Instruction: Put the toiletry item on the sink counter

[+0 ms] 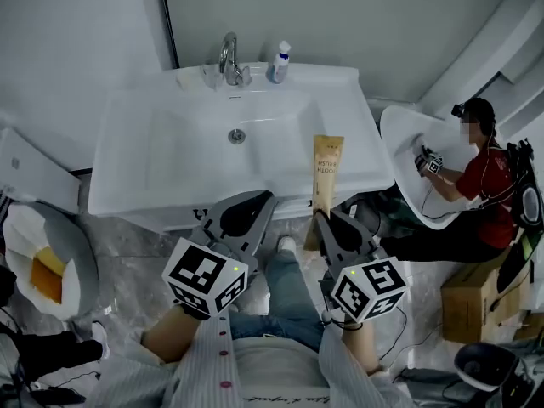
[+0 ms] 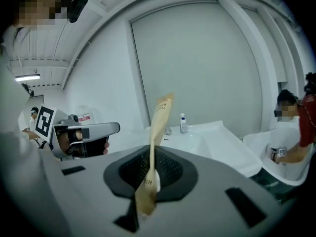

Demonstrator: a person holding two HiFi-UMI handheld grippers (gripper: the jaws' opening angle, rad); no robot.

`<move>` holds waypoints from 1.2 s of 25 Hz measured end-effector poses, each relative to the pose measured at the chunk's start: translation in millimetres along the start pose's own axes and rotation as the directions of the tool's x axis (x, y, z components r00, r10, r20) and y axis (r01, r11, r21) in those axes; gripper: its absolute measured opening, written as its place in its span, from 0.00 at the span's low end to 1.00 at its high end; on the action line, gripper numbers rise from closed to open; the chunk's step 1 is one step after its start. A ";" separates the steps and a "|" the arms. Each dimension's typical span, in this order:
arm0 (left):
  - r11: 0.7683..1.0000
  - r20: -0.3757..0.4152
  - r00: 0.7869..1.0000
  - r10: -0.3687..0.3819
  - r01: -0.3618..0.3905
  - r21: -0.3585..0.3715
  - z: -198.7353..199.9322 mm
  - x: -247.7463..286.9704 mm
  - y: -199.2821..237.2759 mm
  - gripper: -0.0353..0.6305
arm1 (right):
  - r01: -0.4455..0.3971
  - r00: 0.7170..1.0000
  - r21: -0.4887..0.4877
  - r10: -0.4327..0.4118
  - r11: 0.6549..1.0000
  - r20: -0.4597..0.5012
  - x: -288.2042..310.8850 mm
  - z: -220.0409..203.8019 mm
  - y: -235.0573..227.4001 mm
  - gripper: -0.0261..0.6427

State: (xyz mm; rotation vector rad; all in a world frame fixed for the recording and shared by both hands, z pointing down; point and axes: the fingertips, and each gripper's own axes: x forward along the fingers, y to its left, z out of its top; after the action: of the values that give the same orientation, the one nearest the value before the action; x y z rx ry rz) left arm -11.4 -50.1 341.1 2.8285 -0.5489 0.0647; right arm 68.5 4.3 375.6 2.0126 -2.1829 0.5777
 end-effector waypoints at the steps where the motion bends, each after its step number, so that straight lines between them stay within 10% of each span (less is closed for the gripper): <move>1: 1.000 0.002 1.000 0.016 -0.016 -0.003 2.2 10.8 2.4 0.08 | -0.013 1.000 -0.001 0.013 1.000 -0.004 5.8 4.3 -10.7 0.09; 30: 0.938 0.063 0.935 0.348 -0.346 -0.036 47.6 165.8 59.2 0.08 | -0.314 0.948 -0.088 0.308 0.945 -0.081 125.9 91.4 -152.8 0.09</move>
State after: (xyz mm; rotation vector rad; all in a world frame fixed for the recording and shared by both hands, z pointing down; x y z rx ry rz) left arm 120.1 -175.5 324.8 2.6847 -1.0530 0.0262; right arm 219.6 -152.5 364.0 1.5862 -2.4534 0.5469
